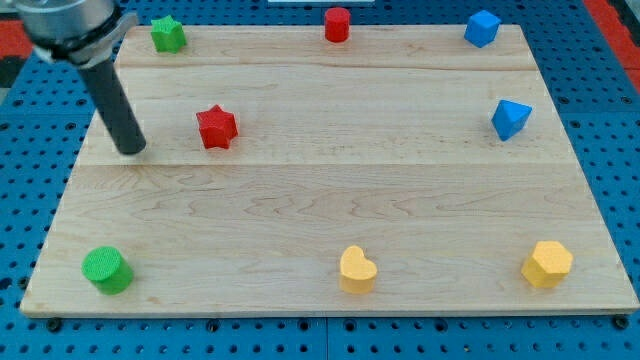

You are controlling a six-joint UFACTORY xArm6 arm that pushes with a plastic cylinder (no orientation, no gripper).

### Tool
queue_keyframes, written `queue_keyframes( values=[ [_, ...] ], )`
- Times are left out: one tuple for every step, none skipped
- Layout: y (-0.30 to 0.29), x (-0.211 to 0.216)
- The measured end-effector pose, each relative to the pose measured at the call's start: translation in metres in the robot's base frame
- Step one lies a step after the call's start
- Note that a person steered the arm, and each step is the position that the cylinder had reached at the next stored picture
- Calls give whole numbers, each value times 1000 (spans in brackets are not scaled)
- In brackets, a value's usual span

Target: Slide the red star to the top center

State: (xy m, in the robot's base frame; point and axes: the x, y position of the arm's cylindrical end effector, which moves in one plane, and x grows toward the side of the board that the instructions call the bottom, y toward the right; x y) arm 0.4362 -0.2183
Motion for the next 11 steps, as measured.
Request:
queue_keyframes(
  values=[
    [57,-20],
    [125,-80],
    [188,-136],
    [174,-141],
    [150,-108],
    [153,-77],
    [170,-63],
    [195,-114],
    [206,-167],
    [191,-173],
    [170,-143]
  ],
)
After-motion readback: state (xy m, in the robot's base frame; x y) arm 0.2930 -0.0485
